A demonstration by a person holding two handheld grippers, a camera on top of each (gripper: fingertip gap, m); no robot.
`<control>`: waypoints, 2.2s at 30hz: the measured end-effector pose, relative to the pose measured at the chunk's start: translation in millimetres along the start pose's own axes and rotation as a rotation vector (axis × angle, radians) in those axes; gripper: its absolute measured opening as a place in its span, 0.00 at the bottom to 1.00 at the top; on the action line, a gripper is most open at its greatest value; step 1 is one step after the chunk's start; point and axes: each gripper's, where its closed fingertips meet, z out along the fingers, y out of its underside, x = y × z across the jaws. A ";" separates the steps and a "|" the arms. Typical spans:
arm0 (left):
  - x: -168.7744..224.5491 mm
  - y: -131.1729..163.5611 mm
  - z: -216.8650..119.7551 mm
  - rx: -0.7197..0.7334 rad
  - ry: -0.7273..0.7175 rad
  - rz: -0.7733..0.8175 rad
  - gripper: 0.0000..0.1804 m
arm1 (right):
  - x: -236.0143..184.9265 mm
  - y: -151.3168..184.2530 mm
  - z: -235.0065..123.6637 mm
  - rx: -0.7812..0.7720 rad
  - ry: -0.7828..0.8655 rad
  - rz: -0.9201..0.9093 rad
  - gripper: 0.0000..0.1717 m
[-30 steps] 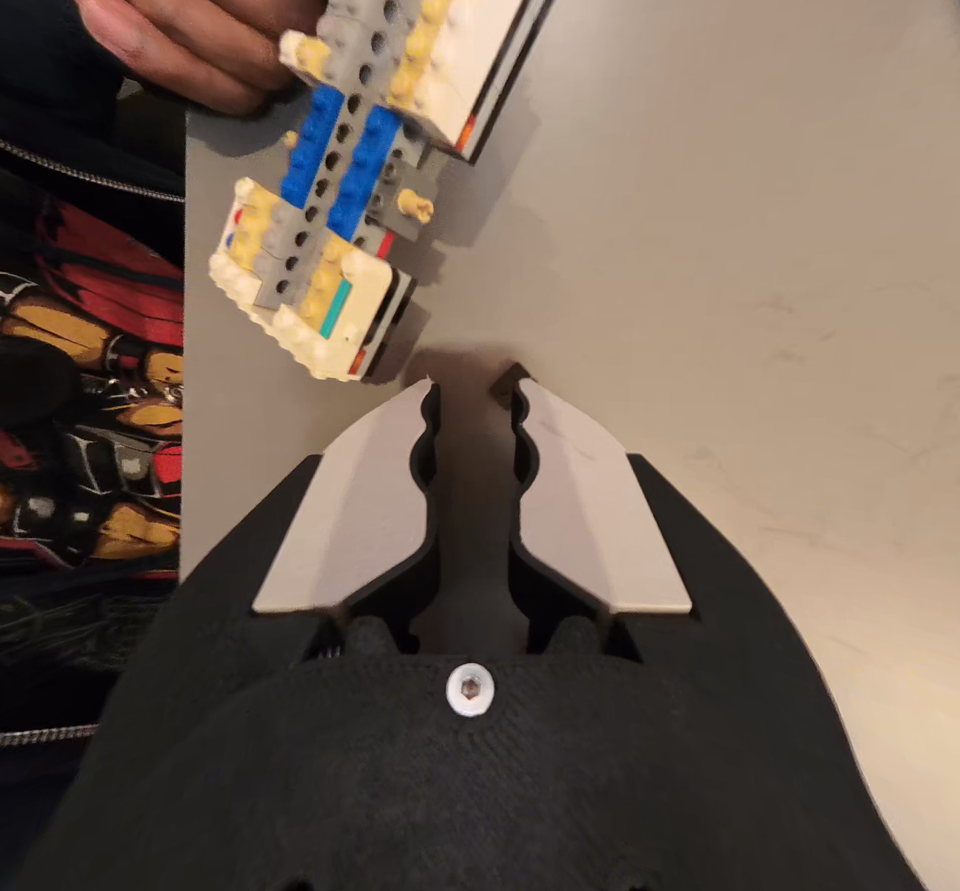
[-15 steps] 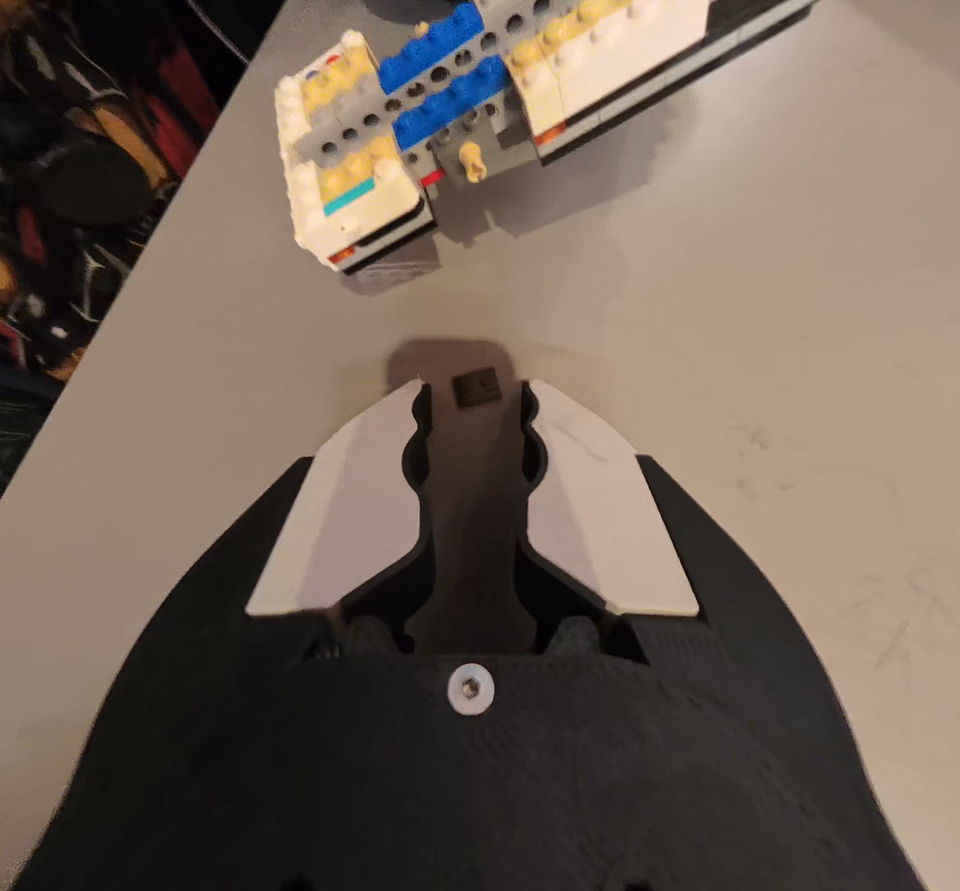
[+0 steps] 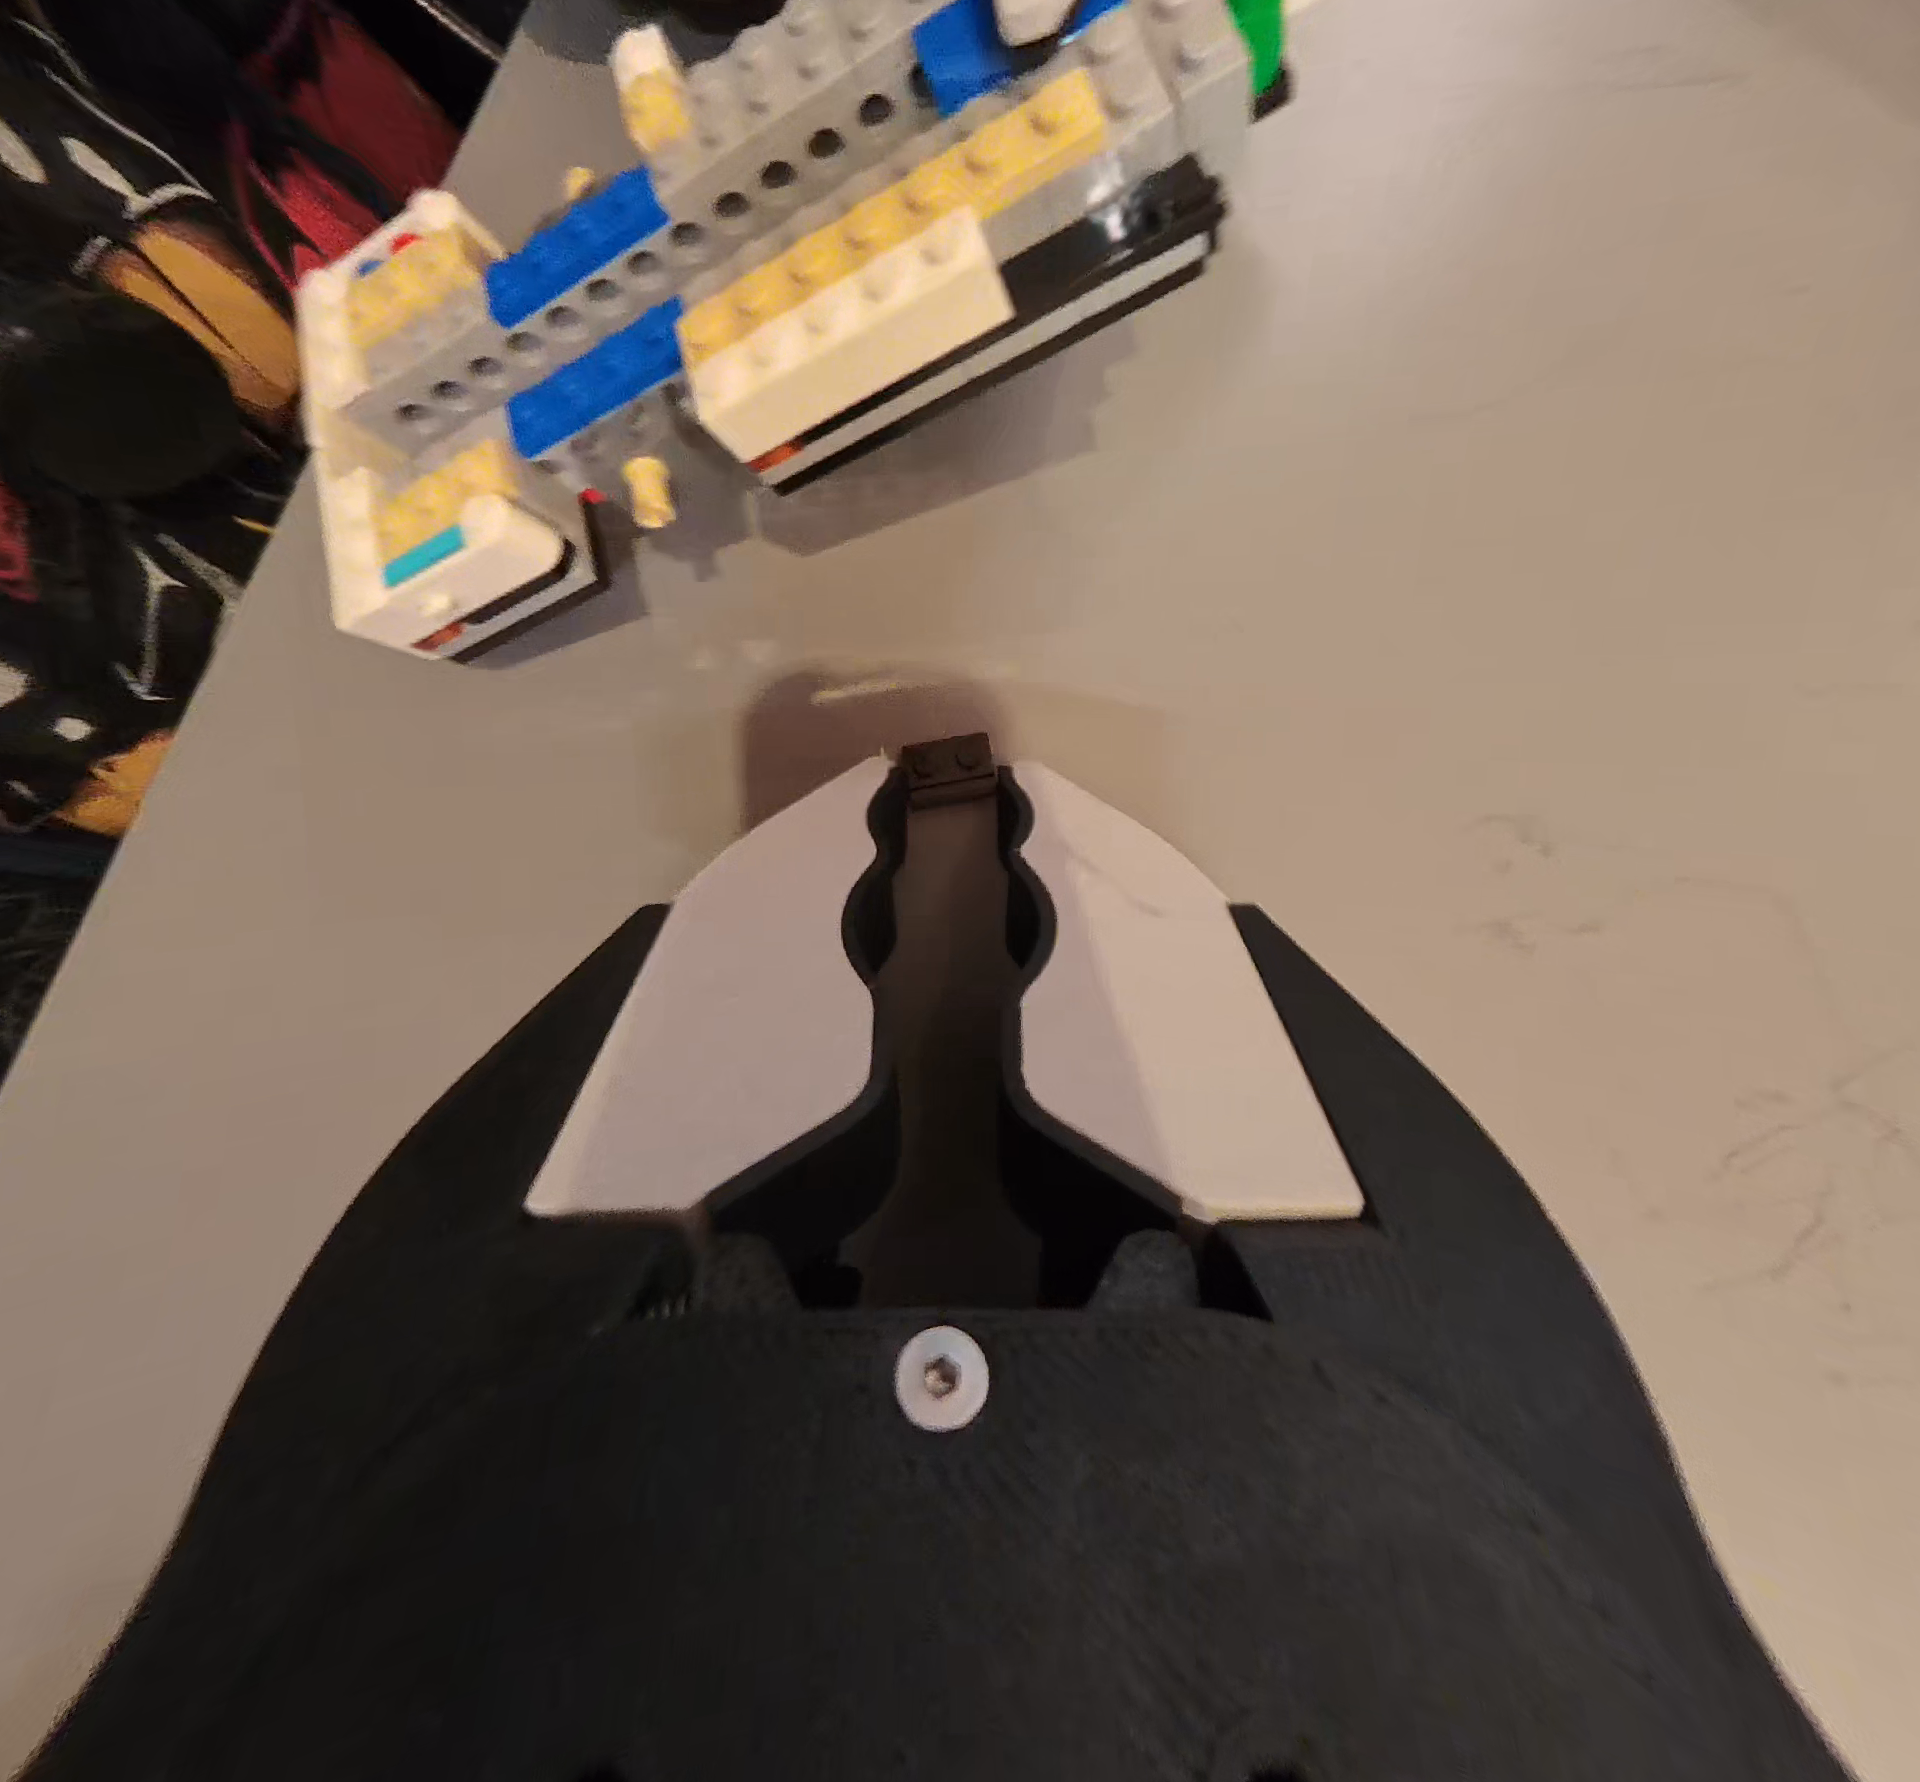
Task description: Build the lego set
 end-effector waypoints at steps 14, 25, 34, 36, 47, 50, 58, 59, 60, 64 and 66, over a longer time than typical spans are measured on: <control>7.5 26.2 29.6 -0.100 0.048 -0.058 0.11 | -8.0 -72.0 -57.8 0.243 0.109 0.047 0.09; 9.9 31.7 30.7 -0.123 0.059 -0.056 0.11 | -12.5 -75.9 -37.8 0.120 0.109 0.039 0.09; 9.7 30.2 29.3 -0.115 0.066 -0.069 0.11 | -12.9 -73.4 -32.5 0.074 0.113 0.034 0.10; 9.6 30.0 29.0 -0.114 0.067 -0.071 0.11 | -13.2 -73.2 -32.5 0.071 0.116 0.032 0.10; 9.0 30.0 29.3 -0.116 0.064 -0.075 0.11 | -11.1 -72.4 -32.5 0.072 0.130 0.039 0.10; 8.9 29.6 29.3 -0.115 0.065 -0.076 0.11 | -11.0 -72.5 -32.3 0.071 0.130 0.039 0.10; 9.1 29.1 29.1 -0.113 0.067 -0.077 0.11 | -10.8 -72.4 -32.1 0.073 0.130 0.045 0.10; 9.2 29.1 29.1 -0.113 0.068 -0.076 0.11 | -10.8 -72.6 -32.1 0.075 0.130 0.045 0.10; 9.4 29.2 29.1 -0.113 0.068 -0.076 0.11 | -11.0 -72.7 -32.1 0.076 0.130 0.045 0.10; 9.2 29.1 29.1 -0.113 0.068 -0.077 0.11 | -10.9 -73.1 -31.5 0.082 0.127 0.046 0.10; 8.6 28.4 28.7 -0.109 0.062 -0.075 0.11 | -8.6 -70.8 -32.5 0.081 0.136 0.048 0.11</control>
